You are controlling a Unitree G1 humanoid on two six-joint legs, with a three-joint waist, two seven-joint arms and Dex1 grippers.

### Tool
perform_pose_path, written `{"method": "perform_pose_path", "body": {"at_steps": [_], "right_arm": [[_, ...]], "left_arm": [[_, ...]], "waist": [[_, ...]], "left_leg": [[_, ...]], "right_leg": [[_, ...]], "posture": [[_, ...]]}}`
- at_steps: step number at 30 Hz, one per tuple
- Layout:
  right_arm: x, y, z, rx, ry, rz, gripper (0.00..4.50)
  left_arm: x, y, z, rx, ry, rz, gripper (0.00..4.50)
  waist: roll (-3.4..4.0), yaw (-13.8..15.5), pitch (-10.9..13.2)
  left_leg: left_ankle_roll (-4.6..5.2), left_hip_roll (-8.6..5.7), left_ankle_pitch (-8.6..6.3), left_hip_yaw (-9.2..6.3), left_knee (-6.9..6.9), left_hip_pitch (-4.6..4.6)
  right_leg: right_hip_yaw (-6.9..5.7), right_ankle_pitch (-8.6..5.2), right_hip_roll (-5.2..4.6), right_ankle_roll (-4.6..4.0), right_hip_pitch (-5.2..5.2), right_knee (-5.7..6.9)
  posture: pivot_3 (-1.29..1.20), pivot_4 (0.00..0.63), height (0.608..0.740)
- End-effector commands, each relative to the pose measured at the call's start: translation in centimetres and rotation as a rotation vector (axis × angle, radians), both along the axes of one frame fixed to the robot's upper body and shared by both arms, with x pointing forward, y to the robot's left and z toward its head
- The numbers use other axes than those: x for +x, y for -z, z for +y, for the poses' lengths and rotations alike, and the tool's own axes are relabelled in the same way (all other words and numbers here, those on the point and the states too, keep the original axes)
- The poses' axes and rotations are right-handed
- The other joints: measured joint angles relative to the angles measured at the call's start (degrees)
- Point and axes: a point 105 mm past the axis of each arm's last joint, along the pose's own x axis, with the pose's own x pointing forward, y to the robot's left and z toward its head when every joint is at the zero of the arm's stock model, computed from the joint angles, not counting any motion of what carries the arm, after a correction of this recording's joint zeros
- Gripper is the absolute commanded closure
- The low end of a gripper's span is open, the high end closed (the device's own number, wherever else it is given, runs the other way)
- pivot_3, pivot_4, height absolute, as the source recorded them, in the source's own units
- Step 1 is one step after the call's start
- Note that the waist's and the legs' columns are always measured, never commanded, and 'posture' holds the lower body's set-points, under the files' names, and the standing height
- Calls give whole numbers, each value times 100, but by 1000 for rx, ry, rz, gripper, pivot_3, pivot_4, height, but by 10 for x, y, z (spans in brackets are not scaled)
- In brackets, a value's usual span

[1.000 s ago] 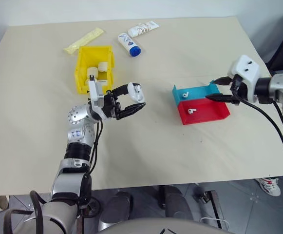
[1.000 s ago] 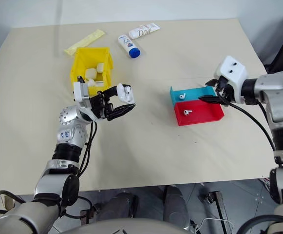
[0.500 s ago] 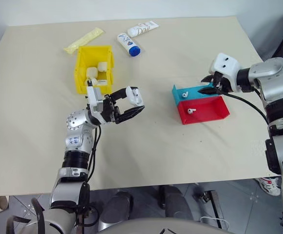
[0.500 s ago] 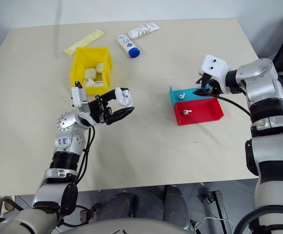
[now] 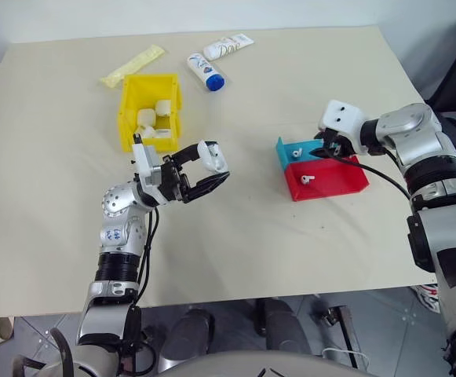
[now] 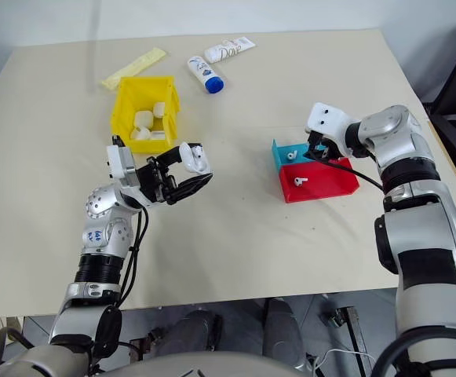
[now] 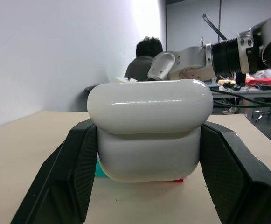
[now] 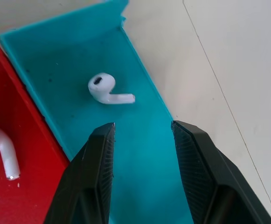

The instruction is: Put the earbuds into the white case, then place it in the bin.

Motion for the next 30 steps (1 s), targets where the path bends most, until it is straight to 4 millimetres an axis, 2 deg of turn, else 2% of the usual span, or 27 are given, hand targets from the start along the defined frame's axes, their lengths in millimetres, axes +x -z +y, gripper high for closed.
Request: {"method": "perform_pose_path", "body": {"at_steps": [1,17,30], "right_arm": [[0,-10,7,1,-45,-10,2491],[-2,-5,18,-29,-102,6,2491],[-4,-10,35,-9,-175,24,2491]], "left_arm": [[-3,-7,3,-6,-9,-32,1686],[-2,-9,4,-4,-18,-33,1686],[-2,-8,7,-3,-31,-35,1686]], "waist": [[0,-7,0],[2,-89,-1],[3,-93,-1]], "left_leg": [[0,0,0,0,0,0],[-1,1,0,-1,-1,1],[-2,0,1,-1,0,0]], "right_leg": [[0,0,0,0,0,0],[-1,-1,0,-2,-1,2],[-1,-1,0,-3,-3,4]], "posture": [[0,150,740],[0,150,740],[0,150,740]]}}
